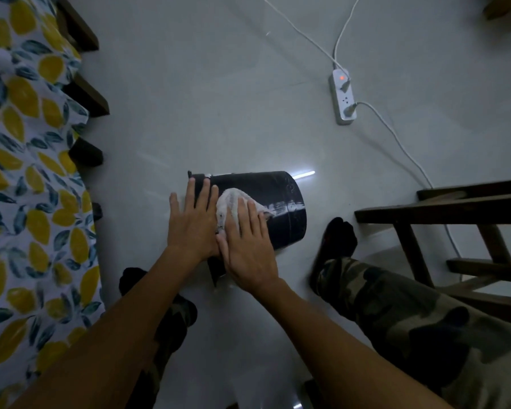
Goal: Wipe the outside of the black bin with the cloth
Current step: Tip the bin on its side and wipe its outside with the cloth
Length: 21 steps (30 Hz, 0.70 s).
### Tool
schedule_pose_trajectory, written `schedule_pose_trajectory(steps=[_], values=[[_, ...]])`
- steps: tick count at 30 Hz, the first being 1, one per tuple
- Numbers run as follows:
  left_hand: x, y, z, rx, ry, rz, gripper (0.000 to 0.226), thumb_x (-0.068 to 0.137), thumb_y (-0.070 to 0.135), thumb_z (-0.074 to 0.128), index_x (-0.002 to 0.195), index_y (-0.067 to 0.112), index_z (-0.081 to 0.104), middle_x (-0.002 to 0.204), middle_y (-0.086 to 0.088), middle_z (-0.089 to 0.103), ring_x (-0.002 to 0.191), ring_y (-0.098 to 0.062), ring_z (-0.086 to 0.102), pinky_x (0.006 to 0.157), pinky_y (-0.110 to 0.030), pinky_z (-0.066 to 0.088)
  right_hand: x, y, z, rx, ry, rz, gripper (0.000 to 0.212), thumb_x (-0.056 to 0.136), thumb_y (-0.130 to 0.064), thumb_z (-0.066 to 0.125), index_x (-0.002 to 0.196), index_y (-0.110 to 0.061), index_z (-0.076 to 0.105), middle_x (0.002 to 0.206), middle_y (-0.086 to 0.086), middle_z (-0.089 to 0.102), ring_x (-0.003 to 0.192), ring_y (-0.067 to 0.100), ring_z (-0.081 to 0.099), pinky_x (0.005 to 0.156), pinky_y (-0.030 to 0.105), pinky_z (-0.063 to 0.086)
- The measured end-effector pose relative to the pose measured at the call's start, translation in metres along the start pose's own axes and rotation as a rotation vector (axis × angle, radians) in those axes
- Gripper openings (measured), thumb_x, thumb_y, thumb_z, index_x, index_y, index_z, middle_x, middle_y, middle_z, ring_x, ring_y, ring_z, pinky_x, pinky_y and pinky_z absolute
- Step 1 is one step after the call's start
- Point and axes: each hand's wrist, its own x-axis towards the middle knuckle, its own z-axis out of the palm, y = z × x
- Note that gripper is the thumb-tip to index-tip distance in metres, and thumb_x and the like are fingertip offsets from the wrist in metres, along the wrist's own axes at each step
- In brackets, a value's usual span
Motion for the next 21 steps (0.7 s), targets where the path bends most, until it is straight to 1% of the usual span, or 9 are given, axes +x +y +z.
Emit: schedule_pose_trajectory(steps=[2,4,7,9,12,14,18,21], values=[[0.001,-0.002,0.002,0.000,0.008,0.001,0.117,0.079,0.076,0.050,0.157,0.012,-0.009,0.166,-0.012,-0.011,0.151,-0.037,-0.013,0.119,-0.063,0.010,0.004,0.002,0.003,0.000,0.006,0.002,0.064,0.108,-0.045,0.027,0.160,-0.009,0.016,0.168,0.019,0.012,0.157,0.032,0.005,0.124,0.053,0.016],[0.002,-0.003,0.003,-0.007,0.000,-0.003,0.124,0.074,0.079,0.055,0.157,0.012,-0.009,0.167,-0.011,-0.011,0.151,-0.037,-0.013,0.119,-0.063,0.012,0.008,0.005,0.005,0.011,0.015,0.001,0.064,0.107,-0.045,0.028,0.160,-0.010,0.015,0.168,0.017,0.011,0.157,0.031,0.005,0.124,0.053,0.016],[0.005,-0.005,0.002,-0.025,-0.044,0.000,0.141,0.061,0.086,0.062,0.156,0.012,-0.011,0.166,-0.011,-0.012,0.151,-0.036,-0.015,0.118,-0.062,0.010,0.017,0.009,0.009,0.026,0.030,0.013,0.065,0.107,-0.044,0.029,0.160,-0.011,0.016,0.169,0.016,0.011,0.157,0.030,0.005,0.124,0.052,0.017],[0.009,-0.008,0.002,-0.038,-0.060,0.006,0.151,0.051,0.091,0.064,0.157,0.012,-0.010,0.166,-0.011,-0.012,0.151,-0.036,-0.015,0.118,-0.062,0.008,0.026,0.015,0.009,0.018,0.047,0.018,0.065,0.106,-0.044,0.029,0.161,-0.011,0.016,0.169,0.015,0.013,0.157,0.030,0.007,0.125,0.051,0.016],[0.012,-0.013,0.002,-0.062,-0.089,0.013,0.160,0.042,0.094,0.065,0.156,0.012,-0.011,0.166,-0.011,-0.015,0.150,-0.035,-0.019,0.118,-0.063,0.005,0.039,0.030,0.004,-0.003,0.053,0.013,0.067,0.105,-0.045,0.027,0.161,-0.012,0.012,0.169,0.012,0.013,0.157,0.028,0.006,0.126,0.050,0.014],[0.011,-0.013,0.002,-0.060,-0.107,0.016,0.161,0.041,0.093,0.066,0.156,0.013,-0.013,0.165,-0.010,-0.019,0.149,-0.035,-0.022,0.118,-0.062,0.005,0.048,0.048,0.002,-0.007,0.081,0.067,0.065,0.105,-0.042,0.027,0.162,-0.012,0.012,0.169,0.011,0.016,0.157,0.027,0.010,0.126,0.049,0.016],[0.010,-0.012,-0.004,-0.057,-0.115,0.007,0.162,0.040,0.092,0.067,0.156,0.014,-0.014,0.165,-0.010,-0.021,0.149,-0.035,-0.023,0.119,-0.062,0.007,0.059,0.089,-0.002,-0.050,0.142,0.239,0.063,0.104,-0.037,0.028,0.161,-0.011,0.019,0.166,0.010,0.026,0.153,0.029,0.023,0.121,0.048,0.026],[0.009,-0.009,-0.006,-0.057,-0.125,0.002,0.163,0.039,0.091,0.068,0.156,0.014,-0.014,0.164,-0.010,-0.022,0.149,-0.036,-0.023,0.119,-0.061,0.008,0.053,0.104,-0.001,-0.040,0.194,0.307,0.061,0.105,-0.034,0.030,0.160,-0.008,0.020,0.166,0.012,0.025,0.152,0.033,0.025,0.119,0.048,0.030]])
